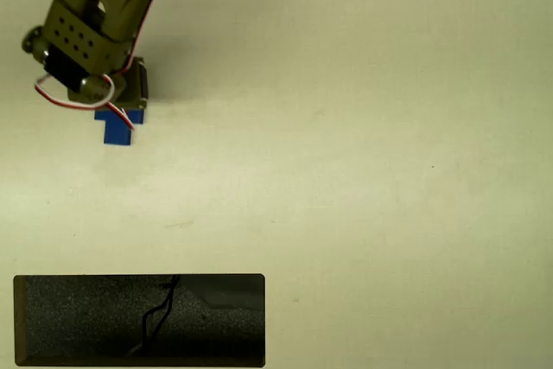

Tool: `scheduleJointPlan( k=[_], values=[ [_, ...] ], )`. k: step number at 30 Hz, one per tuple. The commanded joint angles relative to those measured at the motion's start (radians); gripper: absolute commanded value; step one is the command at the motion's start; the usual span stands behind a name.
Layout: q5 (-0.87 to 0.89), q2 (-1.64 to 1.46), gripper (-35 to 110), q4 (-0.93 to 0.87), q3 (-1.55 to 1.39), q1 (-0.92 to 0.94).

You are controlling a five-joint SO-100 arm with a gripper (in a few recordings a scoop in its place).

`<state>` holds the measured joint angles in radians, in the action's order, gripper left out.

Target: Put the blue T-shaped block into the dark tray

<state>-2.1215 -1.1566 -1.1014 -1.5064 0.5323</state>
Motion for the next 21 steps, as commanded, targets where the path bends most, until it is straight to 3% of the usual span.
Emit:
scheduleJointPlan(
  k=[1,4,9,16,21],
  values=[
    [0.071,0.063,0,-0.021,0.138,-0.031],
    [0.094,0.127,0,-0.009,0.225,-0.048],
    [-0.091,0.009,0,0.178,-0.009,-0.044],
    [-0.216,-0.293,0,0.098,-0.278,-0.012],
    [-0.36,-0.331,0,0.003,-0.247,0.133]
  ],
)
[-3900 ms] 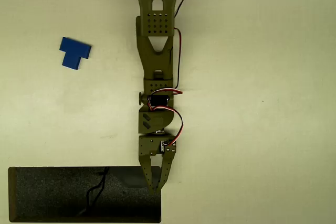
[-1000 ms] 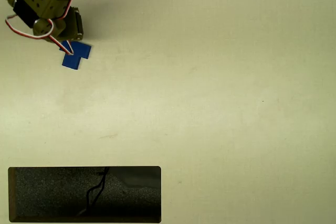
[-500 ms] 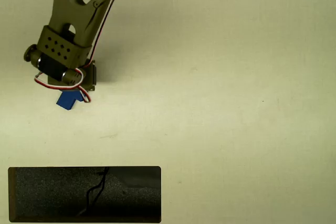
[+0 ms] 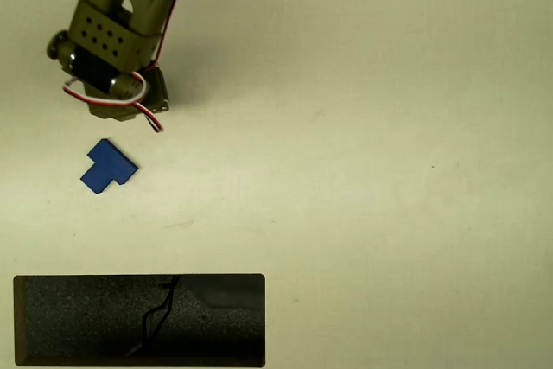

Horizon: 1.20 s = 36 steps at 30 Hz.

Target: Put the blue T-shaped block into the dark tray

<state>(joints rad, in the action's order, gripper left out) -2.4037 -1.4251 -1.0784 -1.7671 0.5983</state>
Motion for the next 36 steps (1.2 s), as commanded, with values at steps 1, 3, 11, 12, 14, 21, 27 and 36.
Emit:
scheduleJointPlan(
  k=[1,3,11,12,14,21,27,36],
  values=[
    [-0.115,-0.043,0,-0.011,0.028,0.109],
    [-0.173,0.017,0,0.038,0.055,0.192],
    [-0.103,0.314,0,0.239,0.282,0.224],
    [-0.066,0.347,0,0.261,0.311,0.198],
    [0.011,0.411,0,0.313,0.368,0.141],
    [0.135,0.56,0,0.354,0.545,-0.006],
    [0.199,0.577,0,0.373,0.555,-0.126],
    [0.379,0.543,0,0.387,0.522,-0.327]
  ],
)
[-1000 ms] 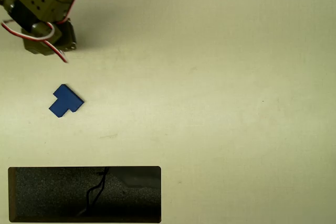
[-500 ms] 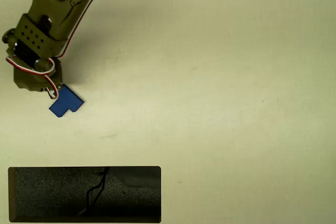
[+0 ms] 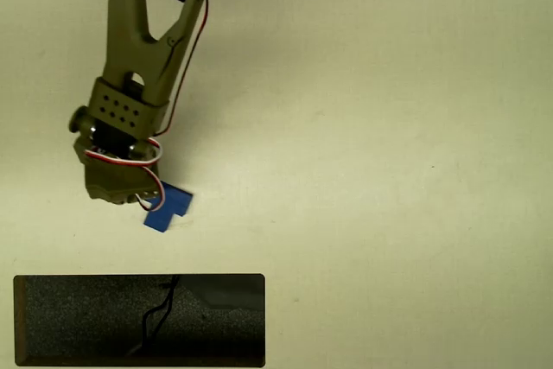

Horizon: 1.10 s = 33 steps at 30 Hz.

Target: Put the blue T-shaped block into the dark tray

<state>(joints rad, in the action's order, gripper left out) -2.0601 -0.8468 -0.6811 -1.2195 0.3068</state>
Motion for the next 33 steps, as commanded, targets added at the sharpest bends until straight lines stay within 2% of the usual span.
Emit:
scheduleJointPlan(
  k=[1,5,8,11,15,22,33],
  values=[
    [0.046,-0.041,0,-0.011,-0.034,-0.048],
    [0.025,-0.091,0,-0.011,-0.084,-0.012],
    [-0.072,-0.176,0,0.046,-0.19,0.081],
    [-0.189,-0.276,0,0.009,-0.288,0.163],
    [-0.261,-0.367,0,0.025,-0.466,0.189],
    [-0.066,-0.436,0,-0.049,-0.557,-0.002],
    [0.107,-0.351,0,-0.02,-0.449,-0.156]
  ],
)
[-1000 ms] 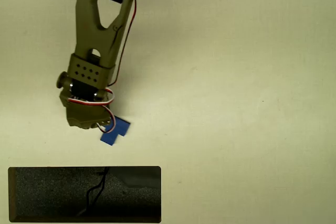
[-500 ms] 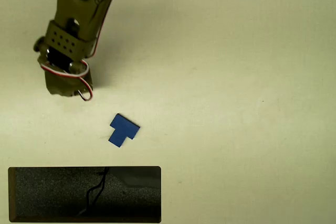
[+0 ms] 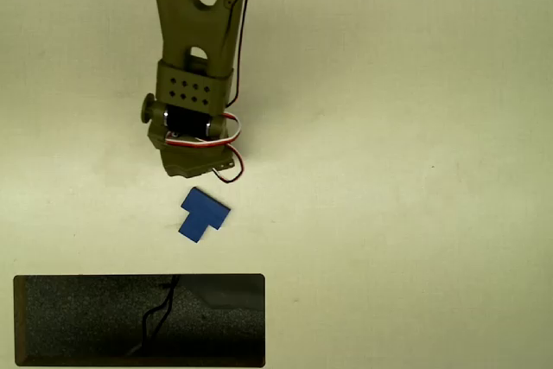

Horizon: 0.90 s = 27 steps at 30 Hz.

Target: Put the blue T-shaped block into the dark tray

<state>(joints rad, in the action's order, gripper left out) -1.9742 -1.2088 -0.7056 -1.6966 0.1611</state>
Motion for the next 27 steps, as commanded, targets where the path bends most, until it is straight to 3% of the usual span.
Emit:
scheduleJointPlan(
  k=[1,27],
  values=[
    [0.035,0.021,0,0.009,0.046,-0.018],
    [0.092,0.299,0,0.155,0.454,0.005]
  ],
)
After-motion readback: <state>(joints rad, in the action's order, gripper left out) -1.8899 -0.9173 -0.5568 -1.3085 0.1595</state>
